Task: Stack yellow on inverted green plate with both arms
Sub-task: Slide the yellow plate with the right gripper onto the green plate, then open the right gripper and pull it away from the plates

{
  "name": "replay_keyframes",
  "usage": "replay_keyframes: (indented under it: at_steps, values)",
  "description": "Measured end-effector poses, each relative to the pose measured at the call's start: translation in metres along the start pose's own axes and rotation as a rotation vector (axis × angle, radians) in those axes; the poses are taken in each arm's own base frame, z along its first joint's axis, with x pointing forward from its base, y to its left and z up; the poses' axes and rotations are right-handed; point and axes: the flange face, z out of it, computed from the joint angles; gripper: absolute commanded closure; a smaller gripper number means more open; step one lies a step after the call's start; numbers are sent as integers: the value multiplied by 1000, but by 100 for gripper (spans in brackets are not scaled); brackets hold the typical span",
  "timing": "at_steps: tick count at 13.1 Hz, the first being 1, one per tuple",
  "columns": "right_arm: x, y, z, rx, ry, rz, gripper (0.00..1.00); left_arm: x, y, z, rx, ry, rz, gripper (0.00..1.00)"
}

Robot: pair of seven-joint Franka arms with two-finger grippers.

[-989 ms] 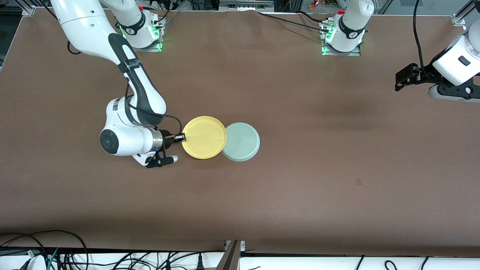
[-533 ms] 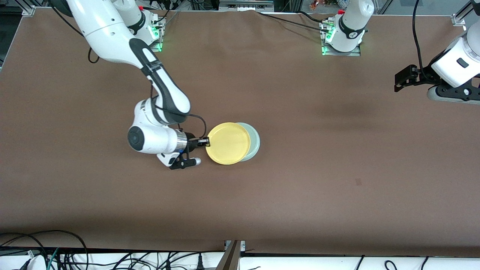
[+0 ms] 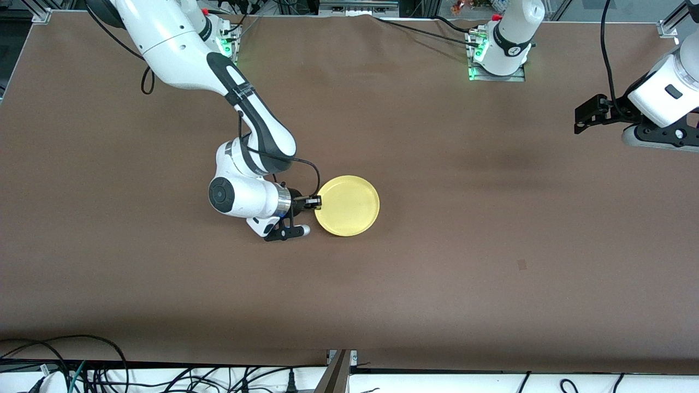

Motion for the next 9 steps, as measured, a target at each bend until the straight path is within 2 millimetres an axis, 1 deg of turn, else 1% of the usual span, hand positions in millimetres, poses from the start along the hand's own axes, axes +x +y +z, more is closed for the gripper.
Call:
replay_keyframes:
  at_steps: [3, 4, 5, 9]
  values:
    - [-6, -6, 18, -14, 2, -16, 100, 0, 0, 0, 0, 0, 0, 0]
    - [-7, -8, 24, -18, 3, -21, 41, 0, 0, 0, 0, 0, 0, 0]
    - [-8, -9, 28, -24, 4, -27, 0, 0, 0, 0, 0, 0, 0, 0]
    - [-4, -5, 23, -57, 20, -50, 0, 0, 0, 0, 0, 0, 0, 0]
